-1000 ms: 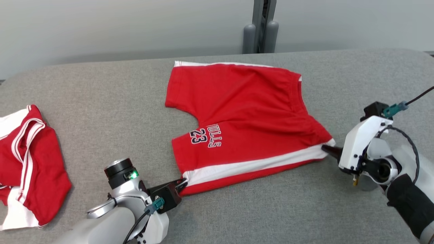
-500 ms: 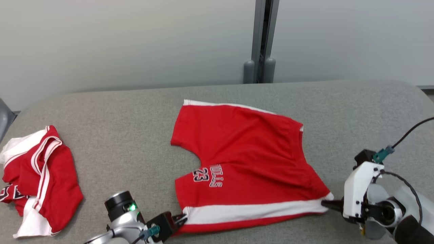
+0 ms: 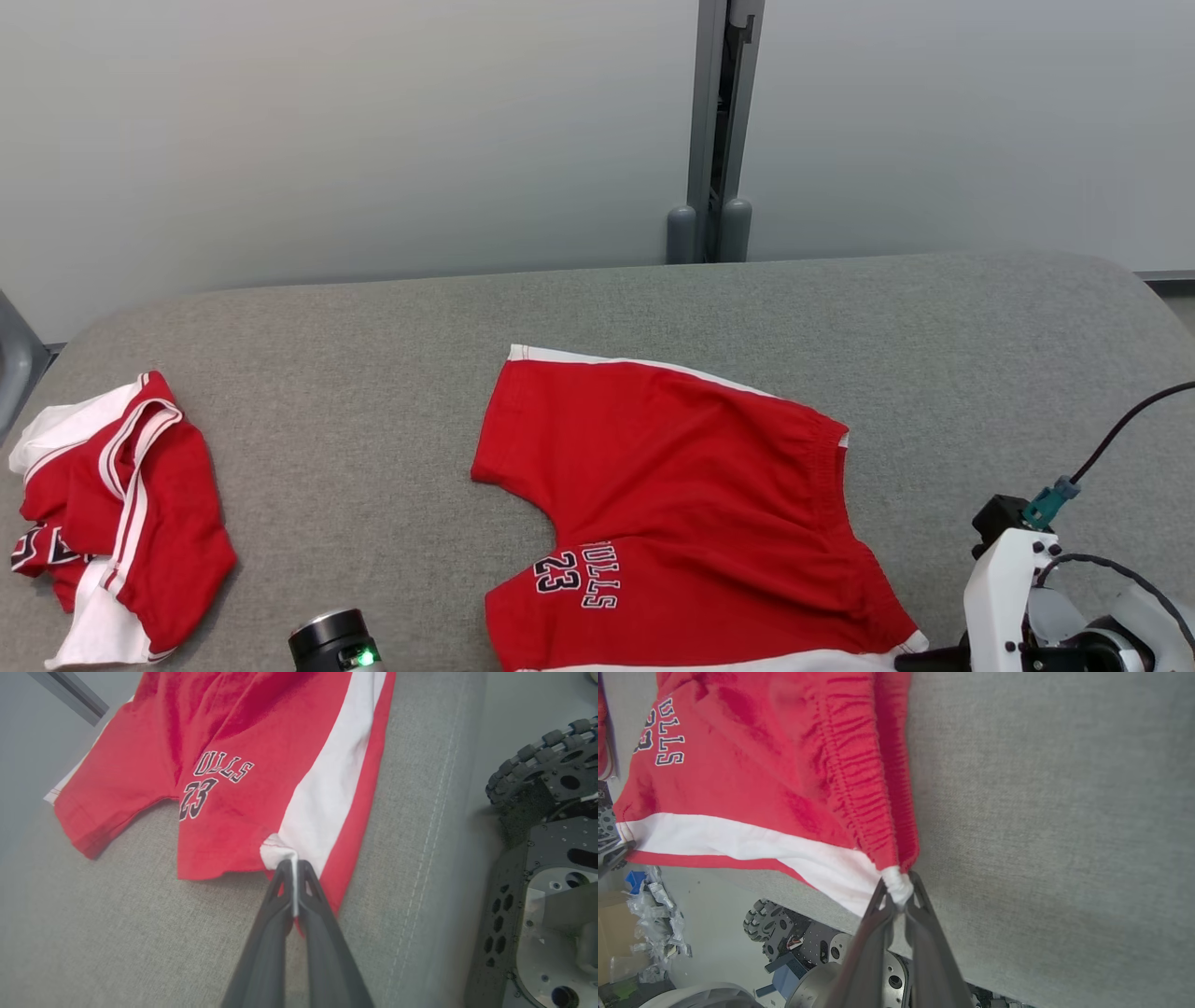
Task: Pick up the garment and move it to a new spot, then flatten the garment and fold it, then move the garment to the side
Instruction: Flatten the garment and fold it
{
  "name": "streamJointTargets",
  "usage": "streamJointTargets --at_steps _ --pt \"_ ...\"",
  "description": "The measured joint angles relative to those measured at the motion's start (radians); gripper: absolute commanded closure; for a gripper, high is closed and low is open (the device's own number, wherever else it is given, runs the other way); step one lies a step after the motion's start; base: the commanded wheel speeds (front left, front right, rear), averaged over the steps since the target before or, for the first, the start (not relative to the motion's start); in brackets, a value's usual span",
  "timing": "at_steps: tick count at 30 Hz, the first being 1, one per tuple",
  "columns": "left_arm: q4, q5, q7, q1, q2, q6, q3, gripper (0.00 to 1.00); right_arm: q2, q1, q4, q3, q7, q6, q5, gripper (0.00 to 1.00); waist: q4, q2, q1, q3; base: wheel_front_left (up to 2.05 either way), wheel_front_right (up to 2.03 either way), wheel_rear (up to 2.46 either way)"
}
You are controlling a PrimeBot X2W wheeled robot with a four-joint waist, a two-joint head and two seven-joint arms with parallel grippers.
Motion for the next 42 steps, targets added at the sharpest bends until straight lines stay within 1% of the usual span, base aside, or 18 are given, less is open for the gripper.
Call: streamJointTargets --at_steps 2,9,13,19,24,28,32,37,42 --pt "-0.019 -0.009 0.01 0.002 0.015 0.0 0.0 1.0 -0.011 0.008 -0.024 -0.007 -0.001 0.0 0.001 1.0 -0.001 0.0 0.0 0.001 0.0 0.0 0.0" --pt "-0.053 -0.027 0.021 0.007 0.041 0.0 0.0 1.0 -0.014 0.021 -0.064 -0.037 -0.025 0.0 0.0 1.0 -0.002 0.0 0.0 0.008 0.0 0.0 0.0" --pt "-0.051 -0.054 0.008 -0.035 0.054 0.0 0.006 1.0 -0.009 0.022 -0.091 -0.07 -0.058 0.0 -0.004 1.0 -0.002 0.0 0.0 0.013 0.0 0.0 0.0" --pt "-0.041 -0.081 -0.028 -0.075 0.07 0.009 0.058 1.0 -0.003 0.021 -0.13 -0.126 -0.105 0.0 -0.003 1.0 -0.005 0.0 0.0 0.02 0.0 0.0 0.0" --pt "-0.01 -0.11 -0.064 -0.102 0.074 0.011 0.099 1.0 0.009 0.014 -0.155 -0.166 -0.136 0.0 0.003 1.0 -0.012 0.0 0.0 0.03 0.0 0.0 0.0" --pt "0.004 -0.146 -0.085 -0.122 0.074 0.021 0.138 1.0 0.024 0.004 -0.158 -0.198 -0.165 0.0 0.002 1.0 -0.02 0.0 0.0 0.045 0.0 0.0 0.0" --pt "0.029 -0.188 -0.103 -0.14 0.065 0.032 0.182 1.0 0.052 -0.019 -0.15 -0.232 -0.2 0.0 0.002 1.0 -0.03 0.0 0.0 0.068 0.0 0.0 0.0" --pt "0.095 -0.244 -0.12 -0.211 0.038 0.03 0.249 1.0 0.101 -0.065 -0.114 -0.277 -0.225 0.0 0.018 1.0 -0.041 0.0 0.0 0.115 0.0 0.0 0.0" --pt "0.171 -0.261 -0.129 -0.28 0.02 0.019 0.269 1.0 0.163 -0.137 -0.082 -0.288 -0.258 0.0 -0.006 1.0 -0.064 0.0 0.0 0.164 0.0 0.0 0.0"
